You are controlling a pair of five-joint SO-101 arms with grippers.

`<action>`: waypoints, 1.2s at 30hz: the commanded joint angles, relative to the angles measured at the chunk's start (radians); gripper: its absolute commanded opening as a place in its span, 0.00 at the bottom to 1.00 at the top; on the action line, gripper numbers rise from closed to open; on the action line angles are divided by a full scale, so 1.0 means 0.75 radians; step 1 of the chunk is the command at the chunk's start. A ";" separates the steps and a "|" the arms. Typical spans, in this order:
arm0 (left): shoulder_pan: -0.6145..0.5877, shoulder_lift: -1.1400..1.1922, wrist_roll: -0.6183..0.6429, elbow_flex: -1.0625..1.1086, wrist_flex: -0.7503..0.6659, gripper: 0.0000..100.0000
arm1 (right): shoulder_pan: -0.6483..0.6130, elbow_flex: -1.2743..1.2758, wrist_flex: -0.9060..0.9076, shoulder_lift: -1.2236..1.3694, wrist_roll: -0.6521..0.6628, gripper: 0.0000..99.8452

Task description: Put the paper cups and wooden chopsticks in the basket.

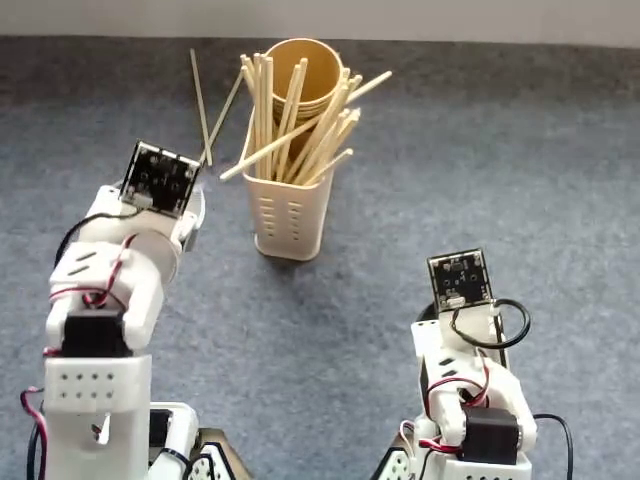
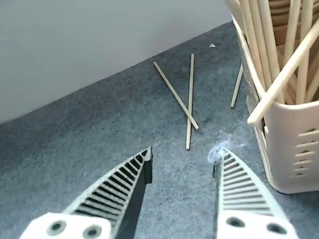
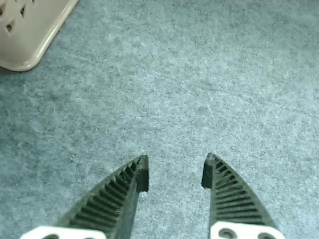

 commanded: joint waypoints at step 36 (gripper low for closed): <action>0.138 0.279 -0.008 -0.314 0.301 0.22 | -0.011 -0.005 0.001 -0.011 0.016 0.19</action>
